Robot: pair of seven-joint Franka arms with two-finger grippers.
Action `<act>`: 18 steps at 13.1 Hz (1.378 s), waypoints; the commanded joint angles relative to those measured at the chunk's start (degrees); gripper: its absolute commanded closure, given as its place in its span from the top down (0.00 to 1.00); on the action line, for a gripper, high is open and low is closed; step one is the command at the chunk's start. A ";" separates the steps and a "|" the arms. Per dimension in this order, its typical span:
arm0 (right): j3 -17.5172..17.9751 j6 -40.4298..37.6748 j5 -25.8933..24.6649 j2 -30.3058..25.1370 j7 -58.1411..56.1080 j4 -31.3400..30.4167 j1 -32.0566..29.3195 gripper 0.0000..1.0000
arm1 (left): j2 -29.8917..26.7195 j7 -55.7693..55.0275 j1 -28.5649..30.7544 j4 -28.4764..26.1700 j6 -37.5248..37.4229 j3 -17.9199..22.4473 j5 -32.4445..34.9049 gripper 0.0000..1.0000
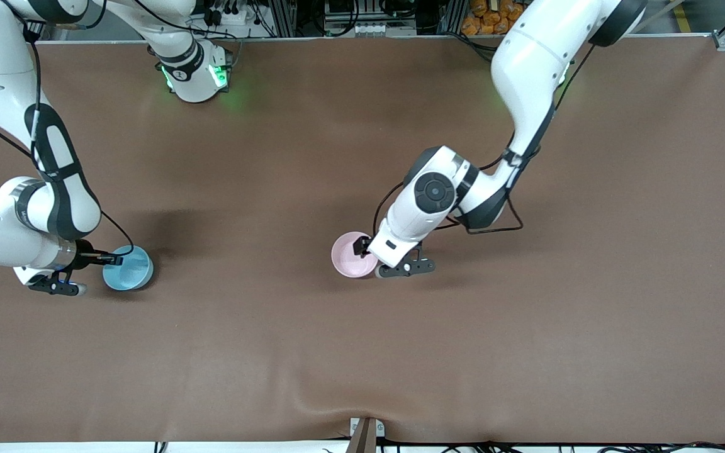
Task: Stack pink and blue bowls on white bowl
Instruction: 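Open the left gripper and withdraw it while the right gripper grasps the blue bowl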
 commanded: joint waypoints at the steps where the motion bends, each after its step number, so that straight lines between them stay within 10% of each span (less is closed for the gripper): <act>1: 0.71 0.34 1.81 0.94 -0.26 1.13 -0.98 0.00 | -6.86 1.47 3.28 -1.27 -6.62 0.18 1.46 1.00; 18: 3.35 -16.70 2.78 -13.11 5.93 6.49 5.85 0.00 | -26.64 31.43 25.60 -1.18 -37.91 -0.53 1.73 1.00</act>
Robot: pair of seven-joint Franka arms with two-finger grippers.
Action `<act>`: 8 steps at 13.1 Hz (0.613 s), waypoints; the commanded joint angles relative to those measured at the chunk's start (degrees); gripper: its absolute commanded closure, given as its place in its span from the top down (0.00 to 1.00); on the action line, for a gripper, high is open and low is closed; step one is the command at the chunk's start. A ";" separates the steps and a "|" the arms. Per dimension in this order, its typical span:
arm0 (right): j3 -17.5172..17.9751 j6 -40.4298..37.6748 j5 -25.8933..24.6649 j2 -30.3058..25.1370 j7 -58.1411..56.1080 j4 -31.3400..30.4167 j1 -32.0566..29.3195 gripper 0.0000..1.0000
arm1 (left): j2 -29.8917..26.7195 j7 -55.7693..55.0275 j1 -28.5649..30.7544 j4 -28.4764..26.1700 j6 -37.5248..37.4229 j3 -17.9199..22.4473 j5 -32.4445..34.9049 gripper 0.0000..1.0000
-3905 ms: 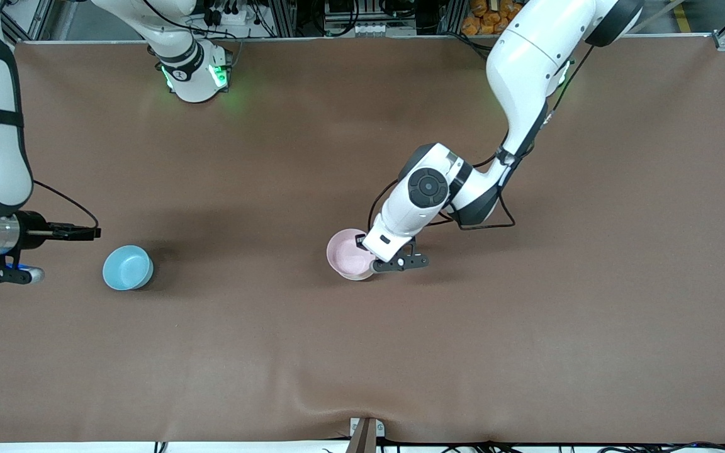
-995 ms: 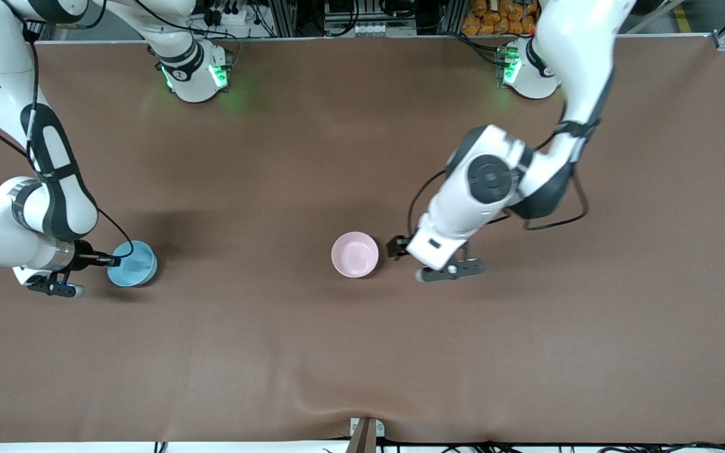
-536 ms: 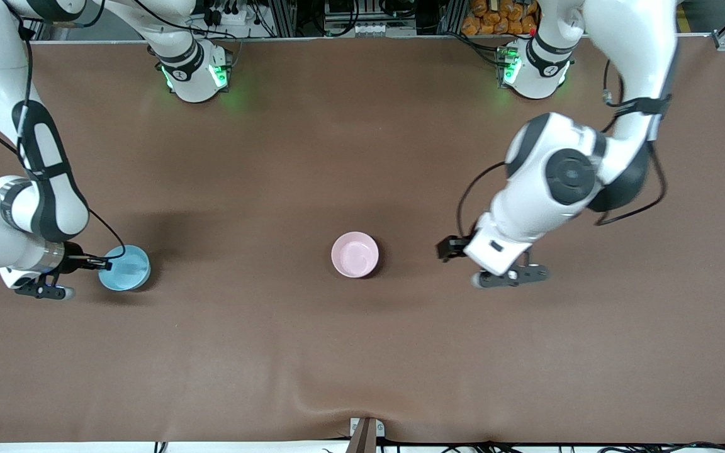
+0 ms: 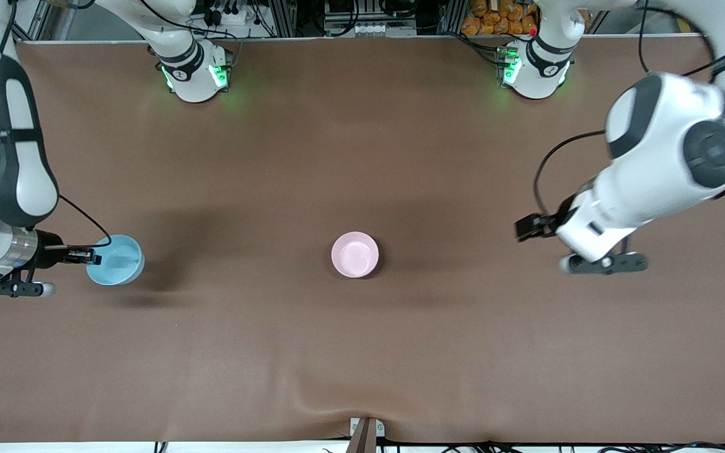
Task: Stack pink and blue bowls on white bowl
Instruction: 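Open the left gripper and withdraw it while the right gripper grasps the blue bowl, then carry the blue bowl with the right gripper over the stacked bowls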
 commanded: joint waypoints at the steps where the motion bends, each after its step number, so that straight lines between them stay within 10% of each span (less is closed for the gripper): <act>1: 0.57 -1.16 0.61 -3.36 10.28 -0.87 6.13 0.00 | -4.87 3.72 2.41 -1.41 -5.03 -0.35 0.95 1.00; 8: 0.49 -1.25 11.59 -3.72 30.86 -1.58 21.07 0.00 | -16.82 5.40 1.71 -2.81 -17.33 6.95 0.69 1.00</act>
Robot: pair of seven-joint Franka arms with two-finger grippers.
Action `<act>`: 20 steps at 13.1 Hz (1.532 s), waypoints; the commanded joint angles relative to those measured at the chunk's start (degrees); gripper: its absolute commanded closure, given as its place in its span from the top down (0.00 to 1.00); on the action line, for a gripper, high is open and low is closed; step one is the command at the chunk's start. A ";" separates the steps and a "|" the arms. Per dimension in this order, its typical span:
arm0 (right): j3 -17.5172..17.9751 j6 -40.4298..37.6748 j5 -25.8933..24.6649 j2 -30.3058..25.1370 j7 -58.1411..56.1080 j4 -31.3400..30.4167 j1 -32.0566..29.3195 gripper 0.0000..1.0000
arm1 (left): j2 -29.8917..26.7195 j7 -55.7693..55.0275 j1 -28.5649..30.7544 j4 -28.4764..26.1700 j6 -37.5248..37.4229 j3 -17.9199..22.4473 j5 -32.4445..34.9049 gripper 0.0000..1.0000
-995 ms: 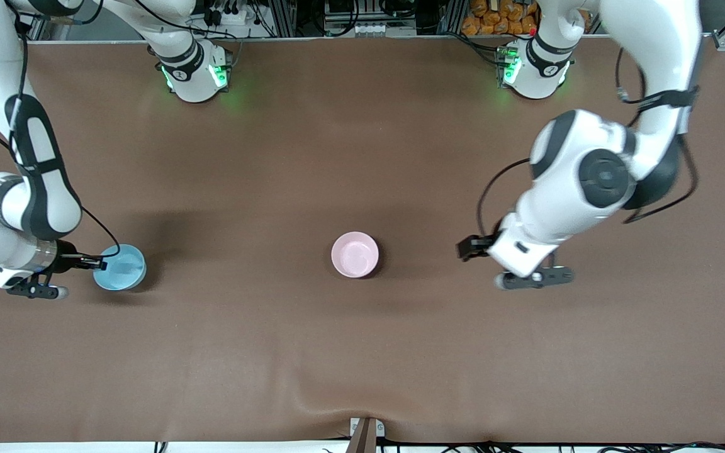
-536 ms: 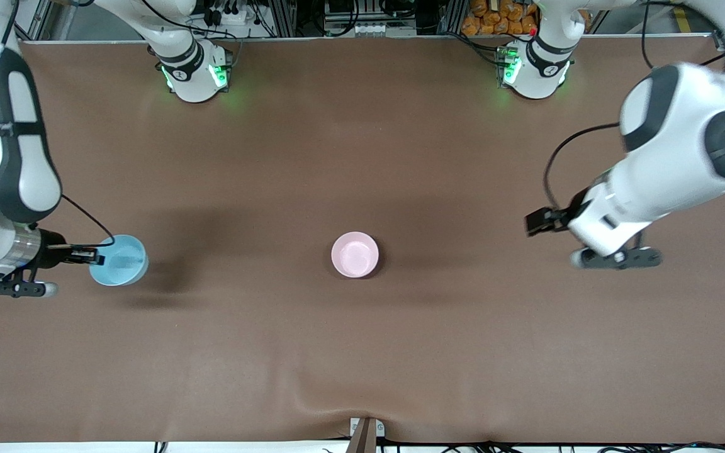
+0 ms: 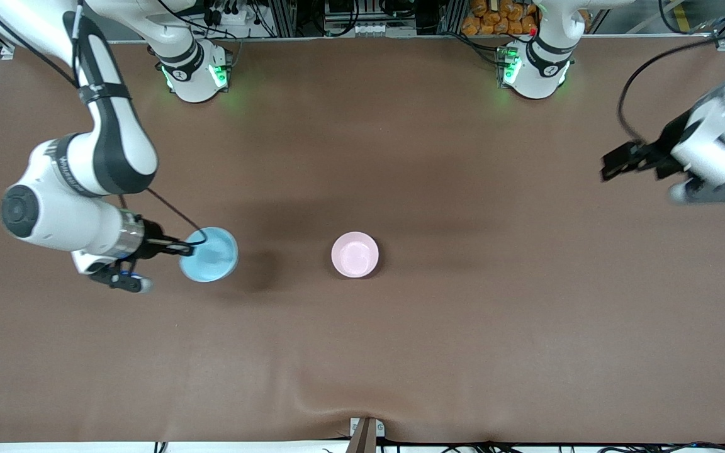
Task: Stack pink and blue bowls on white bowl
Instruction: 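Carry the blue bowl with the right gripper over the stacked bowls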
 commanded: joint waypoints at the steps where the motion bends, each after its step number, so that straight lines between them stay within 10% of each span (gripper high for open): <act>1: -0.73 2.22 2.86 -0.53 6.64 -1.13 5.83 0.00 | -5.83 0.64 -0.34 -4.09 -2.46 0.80 0.84 1.00; 9: -0.81 22.96 2.86 6.23 29.76 -2.10 23.43 0.00 | -5.77 4.24 -0.08 -3.32 -0.09 1.51 3.91 1.00; 20: -0.81 32.92 3.30 13.71 35.22 -1.75 27.91 0.00 | -5.24 4.68 0.10 -2.96 -0.09 2.21 2.60 1.00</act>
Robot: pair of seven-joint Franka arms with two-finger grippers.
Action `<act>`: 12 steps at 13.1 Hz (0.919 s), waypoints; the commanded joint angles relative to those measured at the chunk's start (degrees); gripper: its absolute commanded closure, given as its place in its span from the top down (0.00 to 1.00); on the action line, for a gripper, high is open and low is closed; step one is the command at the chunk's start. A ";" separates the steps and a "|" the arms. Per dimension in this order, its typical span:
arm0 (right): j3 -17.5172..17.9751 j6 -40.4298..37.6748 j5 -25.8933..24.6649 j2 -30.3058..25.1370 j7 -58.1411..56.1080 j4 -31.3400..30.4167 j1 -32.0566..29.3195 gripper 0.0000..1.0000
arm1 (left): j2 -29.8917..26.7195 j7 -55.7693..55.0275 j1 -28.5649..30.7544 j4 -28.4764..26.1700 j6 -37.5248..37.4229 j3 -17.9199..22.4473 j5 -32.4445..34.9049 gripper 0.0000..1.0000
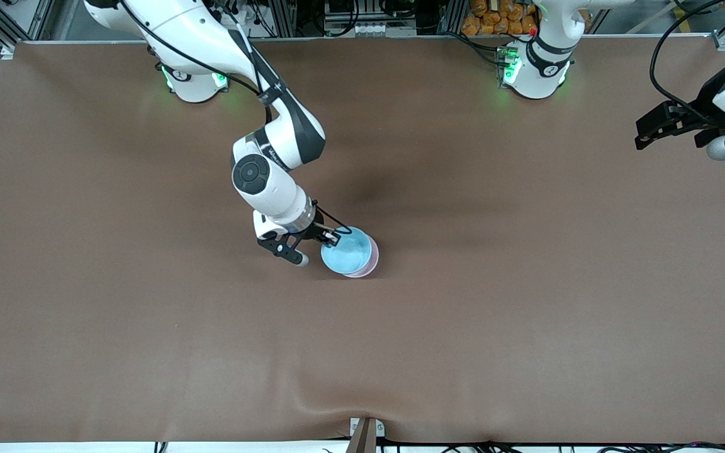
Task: Stack pink and blue bowls on white bowl
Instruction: 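Lower the blue bowl into the pink bowl and open the right gripper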
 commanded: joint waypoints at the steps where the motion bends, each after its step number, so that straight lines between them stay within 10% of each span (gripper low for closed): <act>1: -0.72 0.95 1.48 1.19 2.97 0.68 2.60 0.00 | 0.32 1.04 0.29 0.76 0.16 0.83 -0.42 1.00; 12: -0.81 0.25 1.40 1.80 3.85 0.42 3.49 0.00 | 0.32 0.77 0.20 0.76 0.07 2.77 -0.41 1.00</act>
